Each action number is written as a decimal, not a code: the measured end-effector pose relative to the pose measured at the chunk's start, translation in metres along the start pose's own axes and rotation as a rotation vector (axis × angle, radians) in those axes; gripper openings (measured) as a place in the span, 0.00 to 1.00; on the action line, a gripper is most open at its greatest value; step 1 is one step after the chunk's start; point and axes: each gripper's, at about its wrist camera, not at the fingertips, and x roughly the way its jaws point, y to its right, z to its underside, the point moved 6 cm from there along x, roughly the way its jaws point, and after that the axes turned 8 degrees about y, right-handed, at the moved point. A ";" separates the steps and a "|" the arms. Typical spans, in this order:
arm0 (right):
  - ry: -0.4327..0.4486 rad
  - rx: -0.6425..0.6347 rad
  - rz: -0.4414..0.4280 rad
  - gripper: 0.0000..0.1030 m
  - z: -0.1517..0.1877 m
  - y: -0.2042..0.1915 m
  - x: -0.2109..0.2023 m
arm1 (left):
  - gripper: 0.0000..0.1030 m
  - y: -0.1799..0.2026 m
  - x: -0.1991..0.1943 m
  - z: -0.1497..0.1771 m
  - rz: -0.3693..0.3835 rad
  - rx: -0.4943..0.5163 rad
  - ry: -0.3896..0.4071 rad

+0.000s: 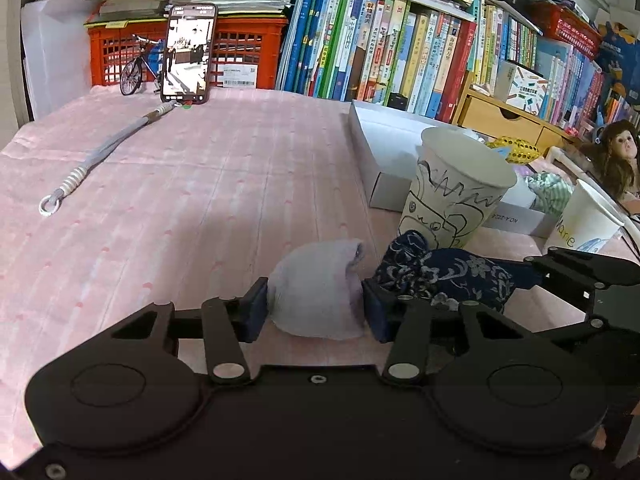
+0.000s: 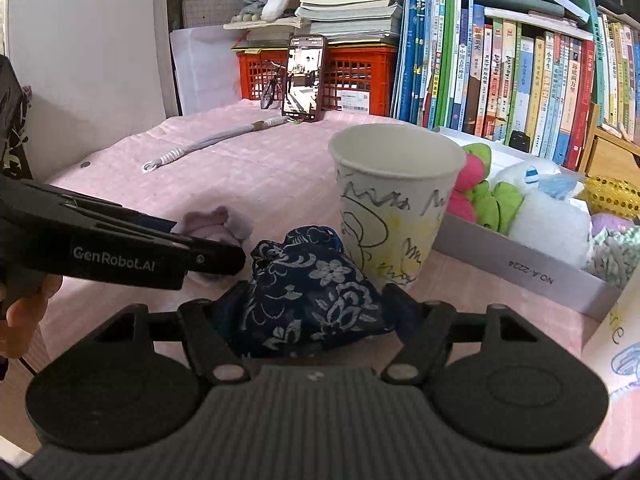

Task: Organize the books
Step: 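Lift and carry the sock with the left tool while the right carries the pouch to the tray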

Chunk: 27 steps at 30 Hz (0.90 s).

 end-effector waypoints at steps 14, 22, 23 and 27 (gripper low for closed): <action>0.040 0.008 0.005 0.70 -0.003 0.008 -0.030 | 0.44 0.025 -0.015 -0.018 -0.064 0.091 0.057; 0.073 0.021 0.036 0.70 -0.005 0.021 -0.050 | 0.44 0.040 -0.024 -0.026 -0.060 0.115 0.076; 0.077 0.026 0.041 0.70 -0.005 0.024 -0.053 | 0.44 0.041 -0.025 -0.027 -0.060 0.118 0.079; 0.095 0.047 0.059 0.70 -0.007 0.034 -0.063 | 0.44 0.048 -0.030 -0.033 -0.054 0.128 0.088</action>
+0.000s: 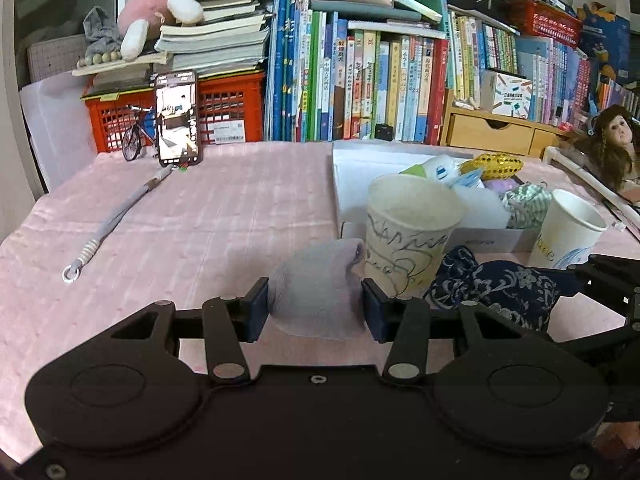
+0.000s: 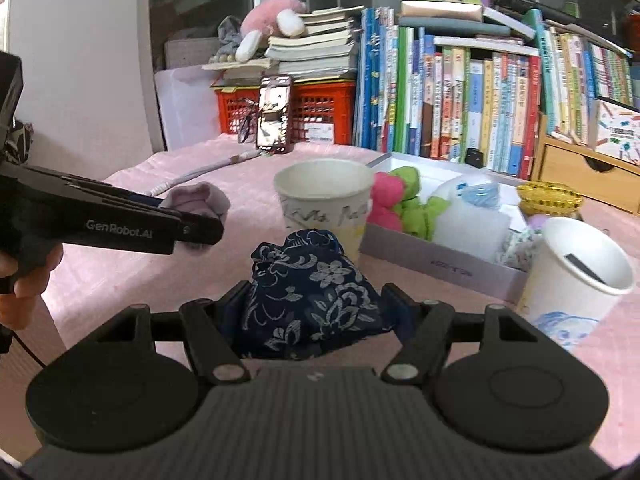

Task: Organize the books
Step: 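Lift and carry the sock with the left tool while the right carries the pouch to the tray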

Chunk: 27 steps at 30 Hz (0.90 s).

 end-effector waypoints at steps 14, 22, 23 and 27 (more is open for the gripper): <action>0.077 0.011 0.066 0.70 -0.035 0.033 -0.026 | 0.44 0.020 -0.008 -0.040 0.051 0.011 0.044; 0.112 -0.001 0.091 0.70 -0.060 0.047 -0.026 | 0.44 0.034 0.002 -0.073 0.082 0.016 0.058; 0.111 -0.001 0.094 0.70 -0.063 0.050 -0.024 | 0.44 0.035 0.005 -0.077 0.086 0.014 0.056; 0.095 0.029 0.114 0.70 -0.077 0.068 -0.012 | 0.44 0.038 0.022 -0.096 0.090 0.001 0.044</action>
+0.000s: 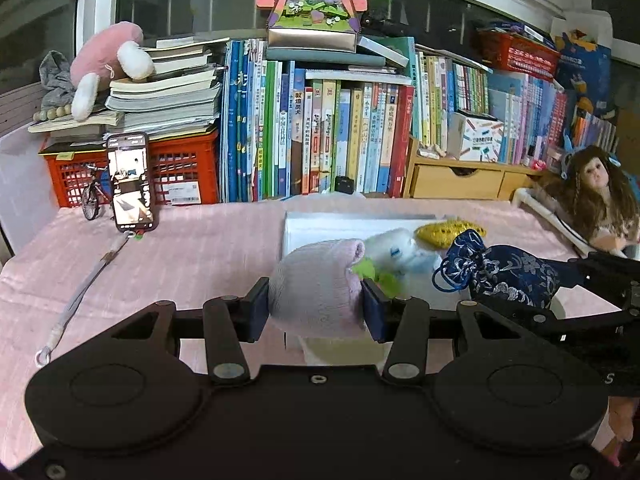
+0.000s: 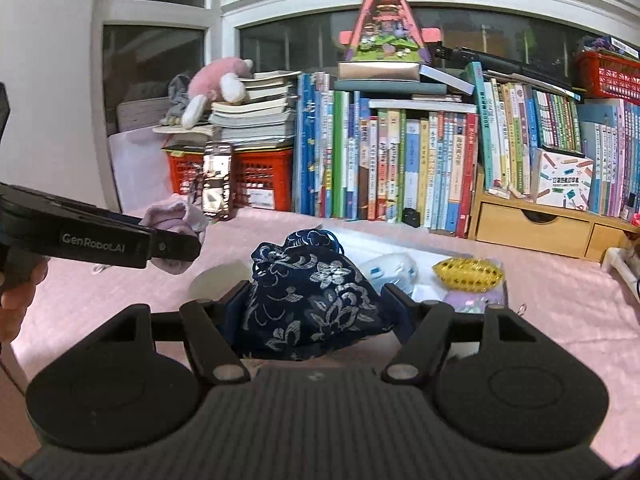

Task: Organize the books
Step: 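Lift and carry the sock with the left tool while the right carries the pouch to the tray, then open the left tool to drop the sock in the tray while the right releases the pouch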

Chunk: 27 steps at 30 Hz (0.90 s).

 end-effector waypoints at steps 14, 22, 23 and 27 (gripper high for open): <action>-0.097 0.090 0.033 0.70 -0.040 0.054 0.060 | 0.44 0.003 0.093 -0.035 0.018 -0.088 -0.145; -0.212 0.162 0.026 0.70 -0.046 0.071 0.113 | 0.44 0.000 0.144 -0.031 0.014 -0.136 -0.250; -0.226 0.169 0.024 0.70 -0.047 0.072 0.120 | 0.44 0.000 0.149 -0.030 0.014 -0.142 -0.262; -0.274 0.175 0.029 0.70 -0.046 0.074 0.146 | 0.44 -0.003 0.172 -0.025 0.014 -0.154 -0.297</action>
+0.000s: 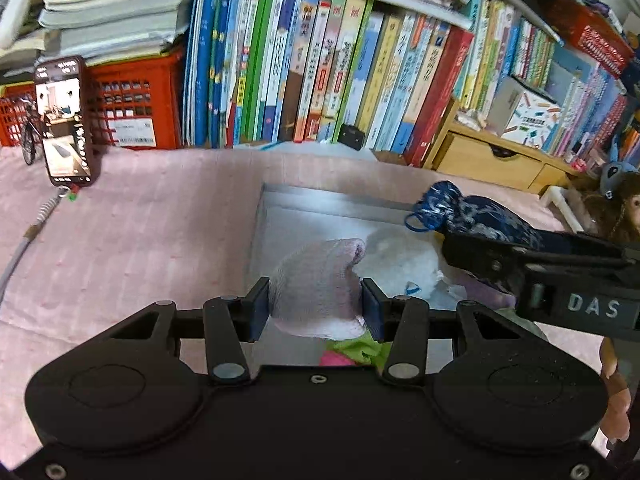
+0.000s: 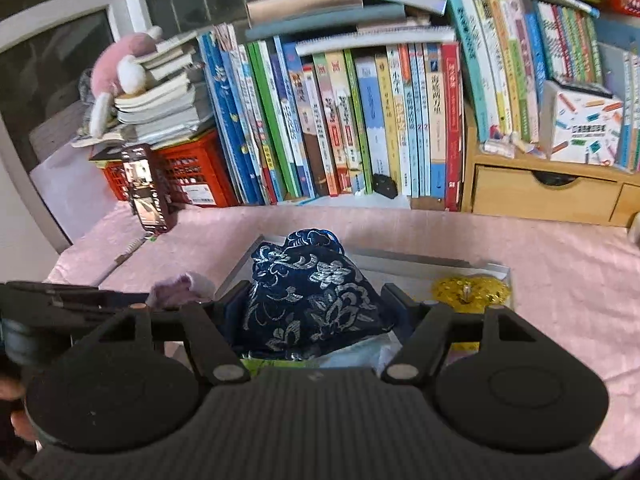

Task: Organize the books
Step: 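Open the left tool to drop the sock in the tray while the right releases the pouch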

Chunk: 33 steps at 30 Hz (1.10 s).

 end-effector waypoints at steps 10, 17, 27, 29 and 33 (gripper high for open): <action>-0.130 0.065 0.032 0.70 0.000 -0.003 0.068 | 0.44 -0.010 0.042 0.003 0.035 -0.043 -0.088; -0.189 0.058 0.068 0.70 0.009 -0.001 0.101 | 0.44 -0.017 0.059 0.004 0.084 -0.077 -0.125; -0.233 0.055 0.106 0.70 0.016 0.005 0.124 | 0.44 -0.023 0.073 0.008 0.098 -0.115 -0.162; -0.239 0.059 0.111 0.70 0.017 0.006 0.127 | 0.44 -0.024 0.075 0.009 0.097 -0.121 -0.168; -0.251 0.061 0.118 0.70 0.021 0.007 0.131 | 0.44 -0.025 0.078 0.010 0.111 -0.141 -0.188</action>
